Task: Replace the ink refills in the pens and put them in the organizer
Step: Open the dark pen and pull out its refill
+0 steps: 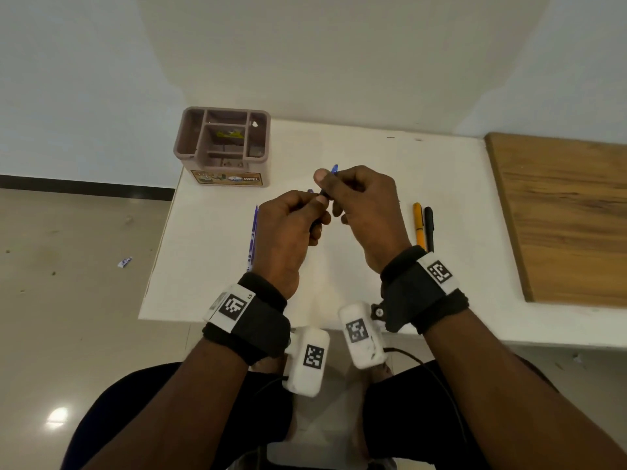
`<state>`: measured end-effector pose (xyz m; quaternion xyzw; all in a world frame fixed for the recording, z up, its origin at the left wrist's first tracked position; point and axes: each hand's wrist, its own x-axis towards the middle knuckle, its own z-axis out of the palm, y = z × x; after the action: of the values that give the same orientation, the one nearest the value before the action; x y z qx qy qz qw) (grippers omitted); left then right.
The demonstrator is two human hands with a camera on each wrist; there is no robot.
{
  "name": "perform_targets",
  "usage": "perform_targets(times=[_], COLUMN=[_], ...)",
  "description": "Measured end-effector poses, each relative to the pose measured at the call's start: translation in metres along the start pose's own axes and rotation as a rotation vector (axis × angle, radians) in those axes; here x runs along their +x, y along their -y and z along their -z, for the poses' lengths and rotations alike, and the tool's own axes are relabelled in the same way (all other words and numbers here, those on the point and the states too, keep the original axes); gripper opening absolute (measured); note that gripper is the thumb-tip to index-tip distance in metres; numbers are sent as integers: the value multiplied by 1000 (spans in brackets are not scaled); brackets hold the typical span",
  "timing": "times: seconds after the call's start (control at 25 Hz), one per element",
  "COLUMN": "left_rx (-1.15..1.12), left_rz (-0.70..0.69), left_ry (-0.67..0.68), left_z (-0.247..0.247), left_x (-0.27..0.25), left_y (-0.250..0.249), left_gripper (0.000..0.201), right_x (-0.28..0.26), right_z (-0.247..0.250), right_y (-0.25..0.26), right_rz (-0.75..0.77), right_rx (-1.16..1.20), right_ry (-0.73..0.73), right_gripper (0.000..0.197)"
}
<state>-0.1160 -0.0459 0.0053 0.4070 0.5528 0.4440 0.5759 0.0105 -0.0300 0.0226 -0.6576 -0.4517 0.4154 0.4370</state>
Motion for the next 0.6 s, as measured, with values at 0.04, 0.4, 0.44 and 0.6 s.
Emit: perform_targets(times=[0.04,0.4,0.44,0.6], left_rx=[10,-36,-69,-266], left_rz=[-35,-63,-40,65], left_ry=[8,82,103,252], left_z=[-4,-29,-30,-30], left_x=[-4,-18,-19,-17], left_y=[0,-5,-6,-14], left_gripper=[18,22,23,26], right_x=[-4,-12,-10,-11], right_z=[3,48,52,69], right_y=[2,5,4,5], right_rz=[34,173,175,182], right_rx=[6,-49,-33,86], right_ry=[-20,50,67,191], right_gripper=[30,25,25,23])
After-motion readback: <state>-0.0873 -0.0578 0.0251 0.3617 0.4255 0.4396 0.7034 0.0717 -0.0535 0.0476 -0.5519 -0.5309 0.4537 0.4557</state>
